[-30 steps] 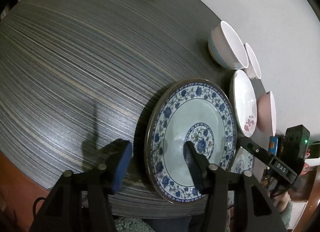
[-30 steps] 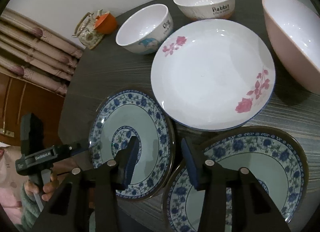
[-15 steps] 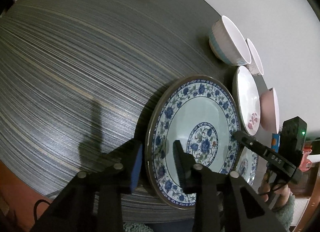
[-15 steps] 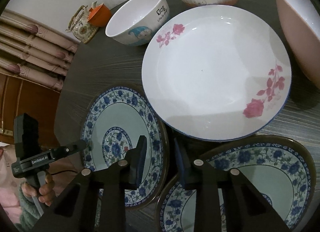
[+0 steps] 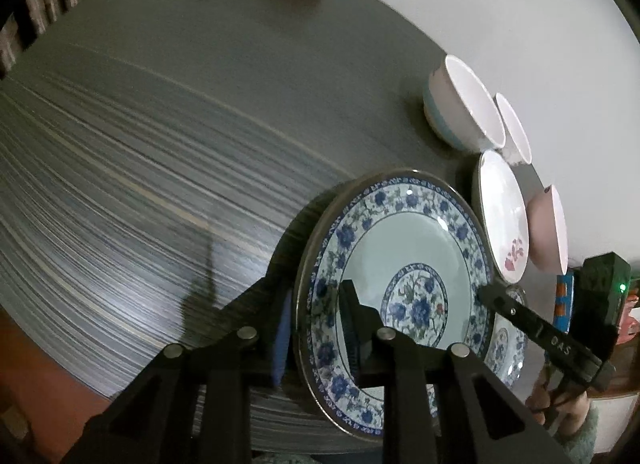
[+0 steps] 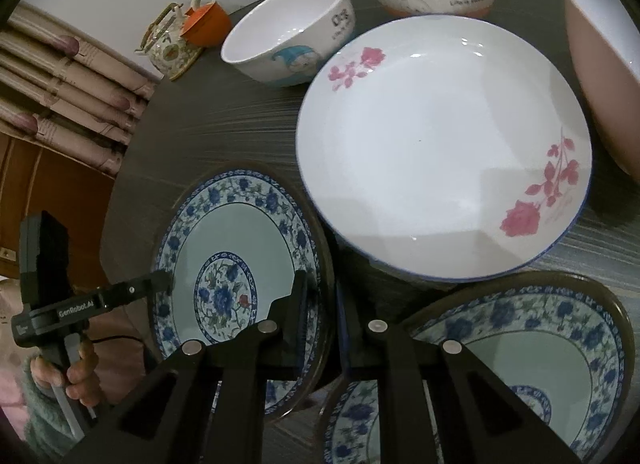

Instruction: Organize plates and bowls

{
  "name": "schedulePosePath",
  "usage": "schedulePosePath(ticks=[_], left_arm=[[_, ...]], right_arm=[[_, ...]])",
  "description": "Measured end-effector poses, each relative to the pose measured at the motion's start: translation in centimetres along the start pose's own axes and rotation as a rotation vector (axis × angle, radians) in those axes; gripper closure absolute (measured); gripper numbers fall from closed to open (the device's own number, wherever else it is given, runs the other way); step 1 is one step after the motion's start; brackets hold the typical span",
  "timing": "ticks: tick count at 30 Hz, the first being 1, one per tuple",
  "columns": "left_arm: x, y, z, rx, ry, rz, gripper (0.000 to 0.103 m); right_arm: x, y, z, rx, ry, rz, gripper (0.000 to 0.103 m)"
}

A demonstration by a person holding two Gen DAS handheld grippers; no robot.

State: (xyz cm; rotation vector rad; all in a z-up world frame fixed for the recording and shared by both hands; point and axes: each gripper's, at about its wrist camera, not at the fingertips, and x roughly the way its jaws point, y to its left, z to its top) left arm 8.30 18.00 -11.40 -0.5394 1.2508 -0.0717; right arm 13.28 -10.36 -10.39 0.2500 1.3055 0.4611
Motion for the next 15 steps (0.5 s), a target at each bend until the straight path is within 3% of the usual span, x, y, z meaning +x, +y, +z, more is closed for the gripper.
schedulePosePath(ticks=[15], left_arm=[[-1.9, 2.9, 0.9, -0.006, -0.13, 0.103, 0.08]], right_arm=[[0.2, 4.7, -1.9, 0.002, -0.07, 0.015, 0.09]])
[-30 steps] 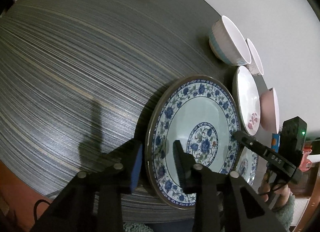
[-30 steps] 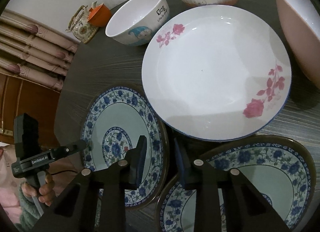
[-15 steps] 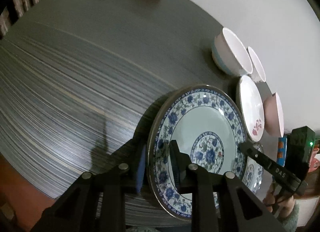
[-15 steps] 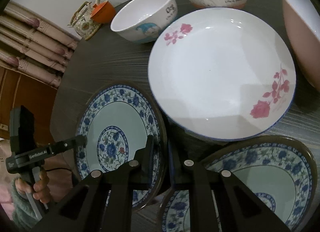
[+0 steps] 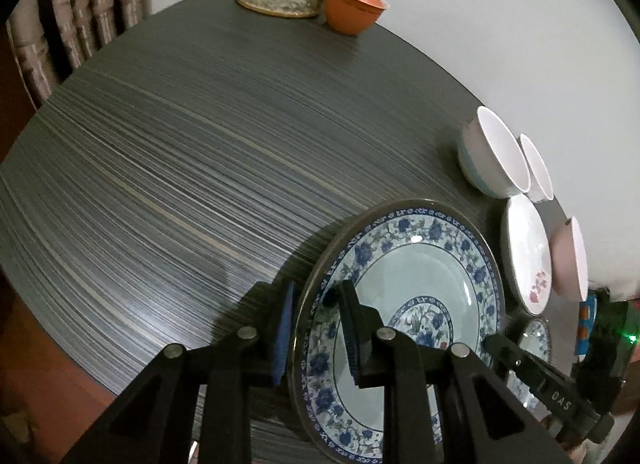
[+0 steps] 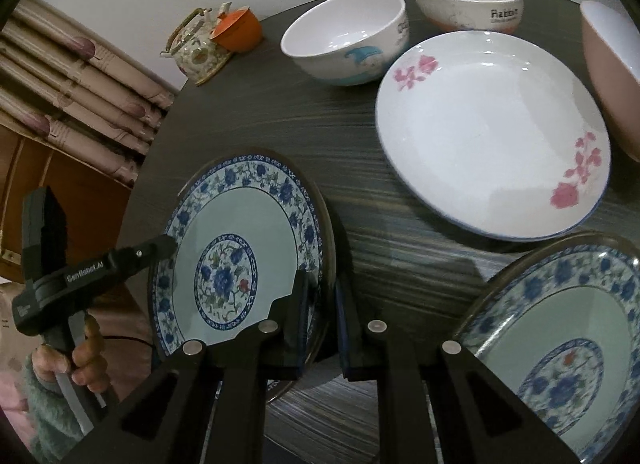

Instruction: Organize plates and bowls

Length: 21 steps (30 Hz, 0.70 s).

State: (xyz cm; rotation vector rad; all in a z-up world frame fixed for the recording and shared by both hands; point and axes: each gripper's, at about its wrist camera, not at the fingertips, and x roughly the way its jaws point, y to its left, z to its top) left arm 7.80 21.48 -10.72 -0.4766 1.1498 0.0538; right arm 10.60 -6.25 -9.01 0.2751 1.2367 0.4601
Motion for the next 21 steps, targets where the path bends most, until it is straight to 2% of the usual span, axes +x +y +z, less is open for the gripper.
schedulePosePath(ticks=[6, 21], left_arm=[[0.7, 0.6, -0.1, -0.001, -0.003, 0.047, 0.08], [2.2, 0.4, -0.2, -0.011, 0.014, 0.07, 0.079]], right_arm=[[1.5, 0.7, -0.8, 0.013, -0.006, 0.013, 0.09], [2.7, 1.1, -1.3, 0.019, 0.002, 0.001, 0.089]])
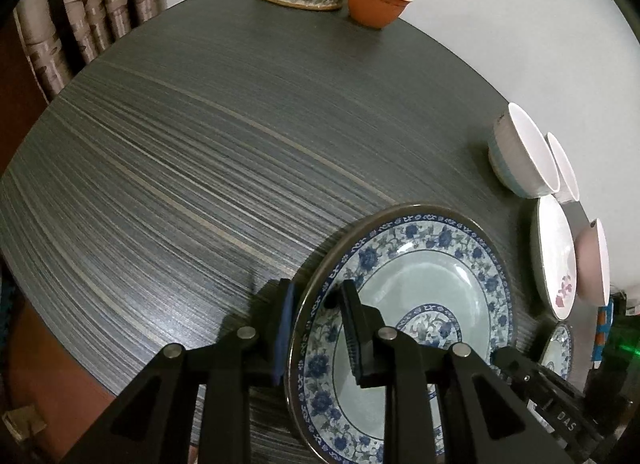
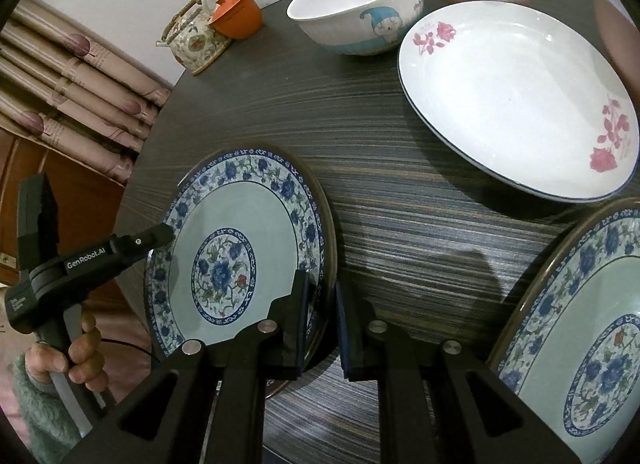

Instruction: Organize plates and bowls

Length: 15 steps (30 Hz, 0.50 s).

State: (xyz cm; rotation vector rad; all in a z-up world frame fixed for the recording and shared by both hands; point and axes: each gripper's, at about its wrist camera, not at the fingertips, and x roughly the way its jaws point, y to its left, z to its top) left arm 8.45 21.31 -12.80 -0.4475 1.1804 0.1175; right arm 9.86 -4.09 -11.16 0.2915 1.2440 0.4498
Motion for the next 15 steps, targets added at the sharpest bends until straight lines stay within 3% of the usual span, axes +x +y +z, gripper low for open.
schedulePosePath(ticks=[9, 15], left_arm=[[-0.7, -0.2, 0.1, 0.0, -0.033, 0.013, 0.075], [-1.4, -0.4, -0.2, 0.007, -0.065, 0.034, 0.07]], right_arm=[[0.1, 0.4, 0.1, -0.008, 0.002, -0.004, 0.086], [-0.3, 0.3, 0.1, -0.007, -0.012, -0.021, 0.075]])
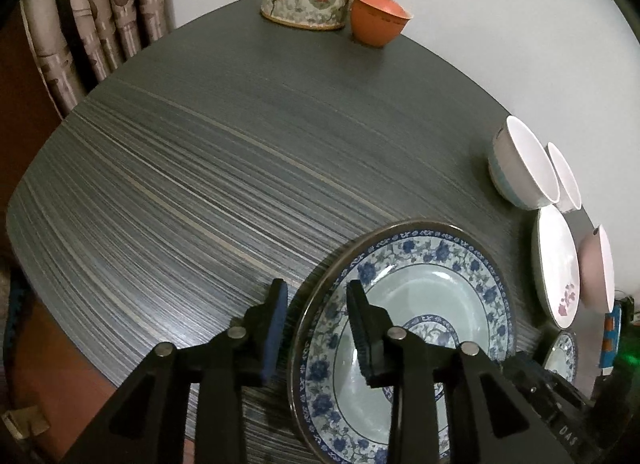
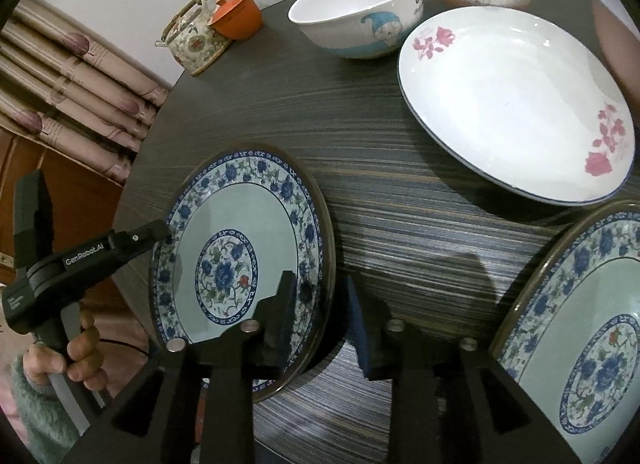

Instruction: Organize plates and bowls

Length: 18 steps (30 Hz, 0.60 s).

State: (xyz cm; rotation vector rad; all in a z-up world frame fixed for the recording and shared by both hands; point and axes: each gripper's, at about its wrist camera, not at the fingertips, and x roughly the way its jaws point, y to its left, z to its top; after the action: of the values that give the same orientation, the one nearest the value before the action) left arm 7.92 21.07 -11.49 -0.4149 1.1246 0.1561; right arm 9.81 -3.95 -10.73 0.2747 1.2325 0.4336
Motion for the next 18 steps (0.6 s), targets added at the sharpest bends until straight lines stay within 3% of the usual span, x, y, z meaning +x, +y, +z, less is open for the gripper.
schedulePosePath(ticks=[12, 18], left_arm=[[-1.2, -2.4, -0.9, 0.092, -0.061, 0.015, 0.067], [-2.3, -4.7, -2.3, 0.172, -0.104, 0.01, 0.066]], right_arm=[[-2.6, 1.8, -1.5, -0.142, -0.106, -0.146, 0.071], [-4.6, 1.7, -2.1, -0.145, -0.146, -0.164, 0.071]])
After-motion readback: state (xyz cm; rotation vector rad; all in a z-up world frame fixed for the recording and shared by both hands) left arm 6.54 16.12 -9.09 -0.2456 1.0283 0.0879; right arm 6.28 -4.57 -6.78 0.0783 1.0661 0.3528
